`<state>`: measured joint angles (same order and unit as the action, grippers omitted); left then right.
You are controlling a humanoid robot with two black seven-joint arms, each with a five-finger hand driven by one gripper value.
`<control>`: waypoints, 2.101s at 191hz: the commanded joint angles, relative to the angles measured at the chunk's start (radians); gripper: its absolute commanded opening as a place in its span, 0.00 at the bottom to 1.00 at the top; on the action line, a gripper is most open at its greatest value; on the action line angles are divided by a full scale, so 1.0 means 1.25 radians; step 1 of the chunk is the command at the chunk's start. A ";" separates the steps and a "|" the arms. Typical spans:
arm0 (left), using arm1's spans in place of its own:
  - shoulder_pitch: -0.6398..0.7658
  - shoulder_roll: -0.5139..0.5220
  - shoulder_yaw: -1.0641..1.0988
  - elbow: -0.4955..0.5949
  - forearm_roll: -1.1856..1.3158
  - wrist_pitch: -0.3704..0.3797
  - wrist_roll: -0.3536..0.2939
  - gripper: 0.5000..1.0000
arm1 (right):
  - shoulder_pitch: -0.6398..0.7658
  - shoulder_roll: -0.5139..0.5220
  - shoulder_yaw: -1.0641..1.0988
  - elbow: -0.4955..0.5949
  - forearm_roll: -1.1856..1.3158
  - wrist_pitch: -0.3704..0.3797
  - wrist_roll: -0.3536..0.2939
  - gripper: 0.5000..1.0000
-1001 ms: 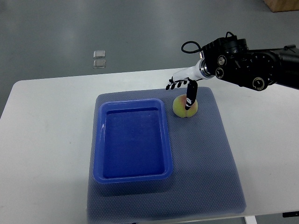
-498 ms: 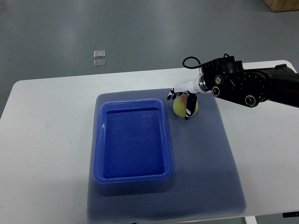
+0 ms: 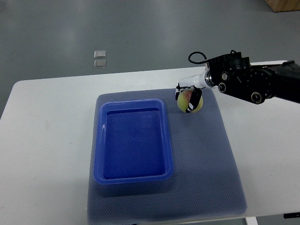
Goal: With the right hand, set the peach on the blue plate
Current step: 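Lift the peach upward with the right hand, then carry the peach over the blue tray and lower it inside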
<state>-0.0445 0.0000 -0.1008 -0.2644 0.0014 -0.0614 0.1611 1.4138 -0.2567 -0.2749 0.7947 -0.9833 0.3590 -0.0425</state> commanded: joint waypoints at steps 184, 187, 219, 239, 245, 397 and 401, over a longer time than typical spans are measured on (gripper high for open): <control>0.000 0.000 0.001 0.007 0.000 0.001 0.000 1.00 | 0.306 -0.035 0.033 0.278 0.193 0.026 0.000 0.00; 0.000 0.000 0.001 0.007 0.000 0.001 0.000 1.00 | 0.300 -0.020 0.033 0.269 0.193 0.024 0.000 0.00; 0.000 0.000 0.003 0.008 -0.001 0.001 0.001 1.00 | 0.221 0.137 0.033 0.147 0.185 0.009 0.000 0.00; 0.000 0.000 0.003 0.008 -0.001 0.001 0.001 1.00 | 0.160 0.205 0.033 0.091 0.180 0.004 0.000 0.01; 0.000 0.000 0.001 0.008 -0.001 0.001 0.001 1.00 | 0.121 0.205 0.032 0.067 0.178 0.000 0.000 0.01; 0.000 0.000 0.006 0.008 -0.001 0.001 0.001 1.00 | -0.076 0.205 0.042 0.055 0.172 -0.059 0.034 0.44; 0.000 0.000 0.006 0.008 -0.001 0.001 0.001 1.00 | -0.078 0.205 0.042 0.055 0.172 -0.059 0.034 0.48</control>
<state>-0.0444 0.0000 -0.0933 -0.2553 -0.0001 -0.0600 0.1627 1.3308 0.0000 -0.2223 0.8583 -0.7656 0.2856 -0.0048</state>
